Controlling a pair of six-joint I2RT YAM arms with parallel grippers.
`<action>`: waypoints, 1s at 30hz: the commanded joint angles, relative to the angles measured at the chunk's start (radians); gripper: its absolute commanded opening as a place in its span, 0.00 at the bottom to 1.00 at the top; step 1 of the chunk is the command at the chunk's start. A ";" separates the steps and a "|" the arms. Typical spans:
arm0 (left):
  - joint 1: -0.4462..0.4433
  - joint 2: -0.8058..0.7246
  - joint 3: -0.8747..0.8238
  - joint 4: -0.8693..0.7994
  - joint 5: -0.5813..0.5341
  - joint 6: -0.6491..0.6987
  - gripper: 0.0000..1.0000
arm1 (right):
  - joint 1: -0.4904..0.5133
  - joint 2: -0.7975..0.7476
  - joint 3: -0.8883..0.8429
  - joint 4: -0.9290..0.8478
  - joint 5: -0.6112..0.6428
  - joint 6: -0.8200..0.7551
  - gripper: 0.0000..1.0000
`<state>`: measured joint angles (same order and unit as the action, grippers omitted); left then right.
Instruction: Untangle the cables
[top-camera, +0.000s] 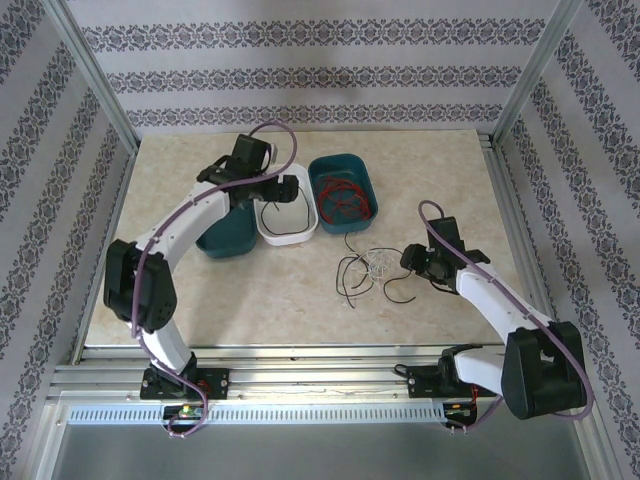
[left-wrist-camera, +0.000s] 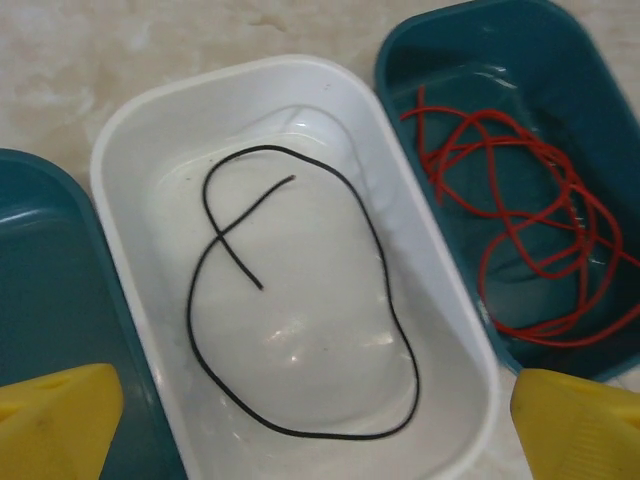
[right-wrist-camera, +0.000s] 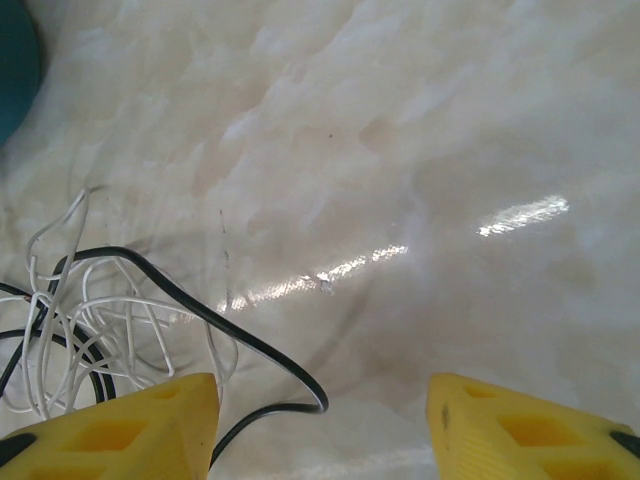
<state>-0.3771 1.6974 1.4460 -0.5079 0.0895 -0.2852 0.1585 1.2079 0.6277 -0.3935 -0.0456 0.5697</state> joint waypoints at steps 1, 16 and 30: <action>-0.054 -0.039 -0.083 0.100 0.024 -0.069 0.99 | -0.013 0.040 0.000 0.046 -0.049 -0.029 0.57; -0.323 0.046 -0.241 0.354 -0.023 -0.193 1.00 | -0.010 0.214 0.038 0.150 -0.128 -0.046 0.35; -0.411 0.183 -0.266 0.408 -0.059 -0.228 0.59 | 0.036 -0.002 0.036 -0.008 -0.010 -0.097 0.09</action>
<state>-0.7719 1.8614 1.1801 -0.1429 0.0574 -0.5022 0.1814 1.2411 0.6441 -0.3378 -0.1089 0.4942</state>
